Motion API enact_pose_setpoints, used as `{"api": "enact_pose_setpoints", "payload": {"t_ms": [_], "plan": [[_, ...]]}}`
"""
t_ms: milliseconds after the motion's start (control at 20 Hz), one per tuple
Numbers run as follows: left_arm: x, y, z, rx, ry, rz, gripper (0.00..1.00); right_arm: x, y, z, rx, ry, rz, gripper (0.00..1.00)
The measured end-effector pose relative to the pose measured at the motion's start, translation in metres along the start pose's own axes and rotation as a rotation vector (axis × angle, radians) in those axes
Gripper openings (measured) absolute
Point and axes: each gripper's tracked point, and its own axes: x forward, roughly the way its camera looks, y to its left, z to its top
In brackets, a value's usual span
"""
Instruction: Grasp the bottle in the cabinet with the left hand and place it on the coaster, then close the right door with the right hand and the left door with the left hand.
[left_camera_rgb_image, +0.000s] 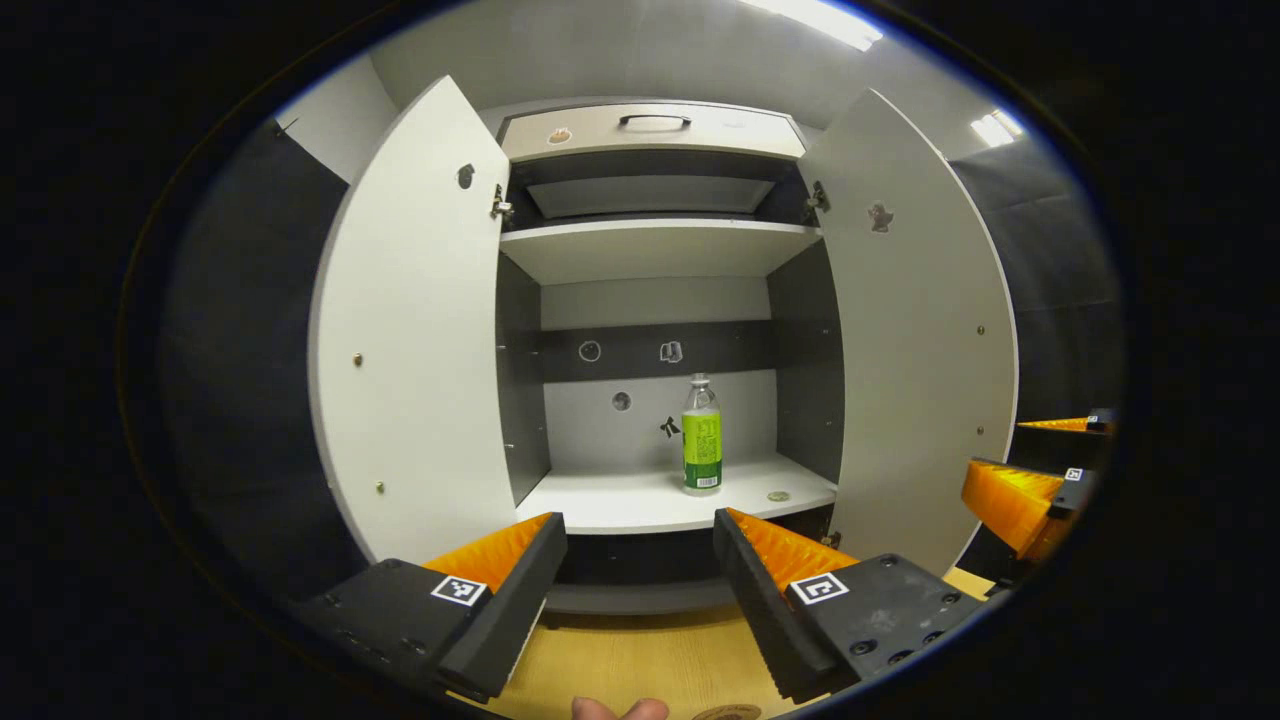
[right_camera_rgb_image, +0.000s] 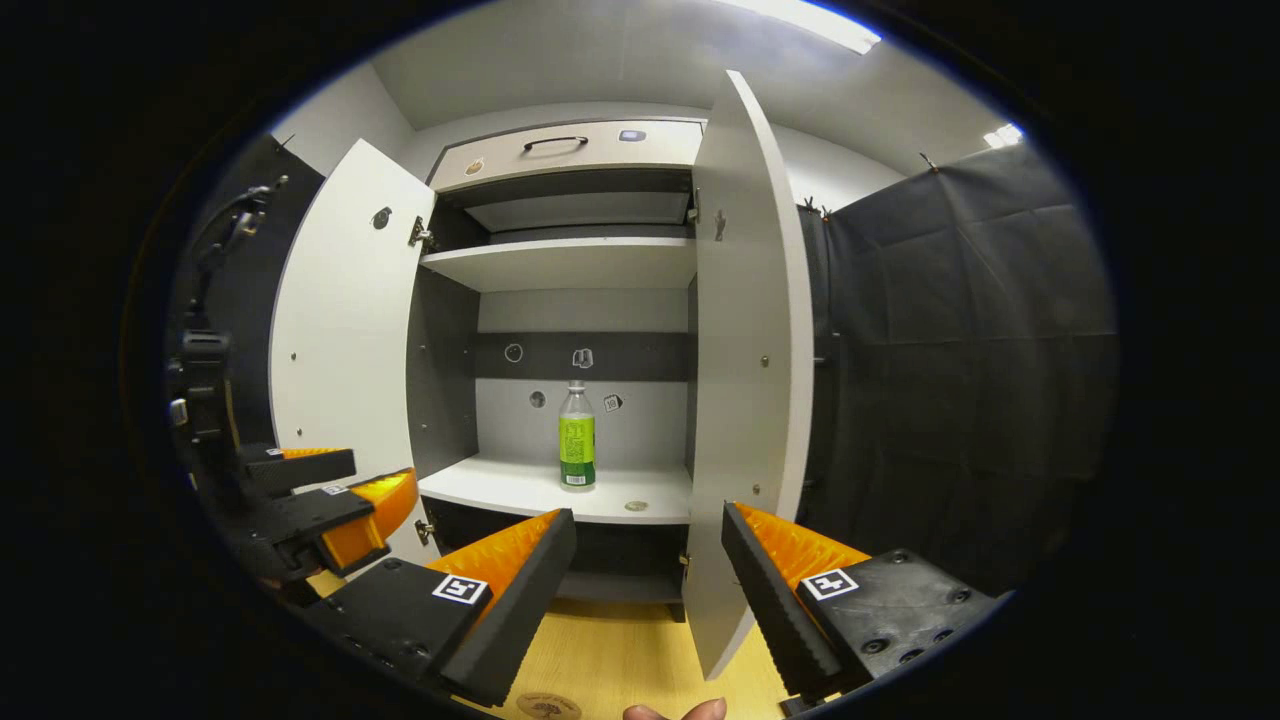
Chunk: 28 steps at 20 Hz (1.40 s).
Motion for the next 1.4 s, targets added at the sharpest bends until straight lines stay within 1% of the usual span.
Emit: {"api": "enact_pose_setpoints", "payload": {"t_ms": [100,250,450,650,800,950,1050,1400], "plan": [[0.024,-0.014,-0.003,-0.026,0.005,-0.025,0.94,-0.005,-0.011,0.0,-0.002,-0.001,-0.009,0.98],[0.067,-0.03,-0.007,-0.061,0.013,-0.043,0.94,-0.011,-0.032,-0.005,0.003,0.01,-0.028,0.98],[0.129,-0.045,-0.009,-0.065,0.007,-0.051,0.94,-0.016,-0.059,-0.011,0.011,0.024,-0.043,0.98],[0.187,-0.053,-0.009,-0.038,-0.017,-0.036,0.94,-0.02,-0.091,-0.017,0.012,0.035,-0.088,0.98],[0.223,-0.063,-0.007,-0.012,-0.031,-0.038,0.94,-0.02,-0.11,-0.023,0.008,0.047,-0.116,0.98],[0.255,-0.073,-0.013,-0.039,-0.017,-0.045,0.94,-0.02,-0.123,-0.028,0.011,0.061,-0.126,0.98],[0.275,-0.075,-0.017,-0.053,-0.003,-0.035,0.94,-0.02,-0.132,-0.032,0.003,0.069,-0.131,0.98],[0.336,-0.074,-0.024,-0.021,-0.003,0.006,0.94,-0.013,-0.16,-0.041,-0.012,0.088,-0.185,0.98]]}}
